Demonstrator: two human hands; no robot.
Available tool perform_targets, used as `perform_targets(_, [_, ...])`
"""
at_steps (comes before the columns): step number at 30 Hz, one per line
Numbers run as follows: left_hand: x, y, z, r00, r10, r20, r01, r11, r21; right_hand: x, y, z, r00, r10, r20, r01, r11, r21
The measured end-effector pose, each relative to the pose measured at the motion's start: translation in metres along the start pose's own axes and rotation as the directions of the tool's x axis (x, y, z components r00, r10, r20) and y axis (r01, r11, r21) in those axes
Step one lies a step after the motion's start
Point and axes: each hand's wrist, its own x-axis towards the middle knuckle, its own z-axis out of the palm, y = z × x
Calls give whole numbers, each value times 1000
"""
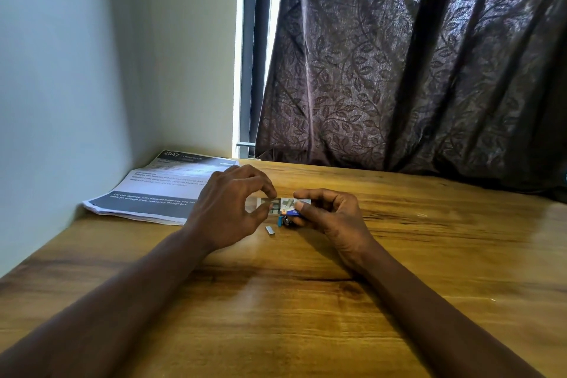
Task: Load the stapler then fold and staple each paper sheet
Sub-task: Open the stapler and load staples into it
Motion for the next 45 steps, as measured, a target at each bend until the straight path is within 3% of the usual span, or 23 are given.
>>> perform_targets(9, [-1, 1, 3, 997, 69, 40, -75, 979, 189, -1, -1, -1, 1000, 0, 8, 0, 1000, -17])
perform_targets(14, [-1, 1, 4, 998, 57, 5, -57, 983, 177, -2, -1, 0, 999, 32, -23, -31, 998, 48])
perform_targets(18, [-1, 0, 4, 998, -12, -64, 15, 999, 46, 2, 1, -2, 996, 60, -59, -57, 997, 46])
perform_targets(21, [-2, -2, 3, 971, -174, -163, 144, 973, -181, 6, 5, -2, 993, 78, -90, -72, 995, 67])
perform_targets(23, [-3, -6, 2, 942, -283, -180, 240, 943, -229, 9, 6, -2, 985, 91, -146, -77, 992, 95])
perform_targets(26, [-4, -10, 0, 934, -347, -87, 345, 938, -31, 13, 6, -6, 968, 80, -239, -60, 994, 89])
perform_targets(31, [-3, -8, 0, 923, -339, 182, 303, 932, 202, 15, 7, -10, 959, 77, -272, -52, 994, 96])
perform_targets(45, [-5, -7, 1, 928, -306, 214, 292, 952, 95, 13, 5, -10, 963, 94, -254, -74, 993, 87])
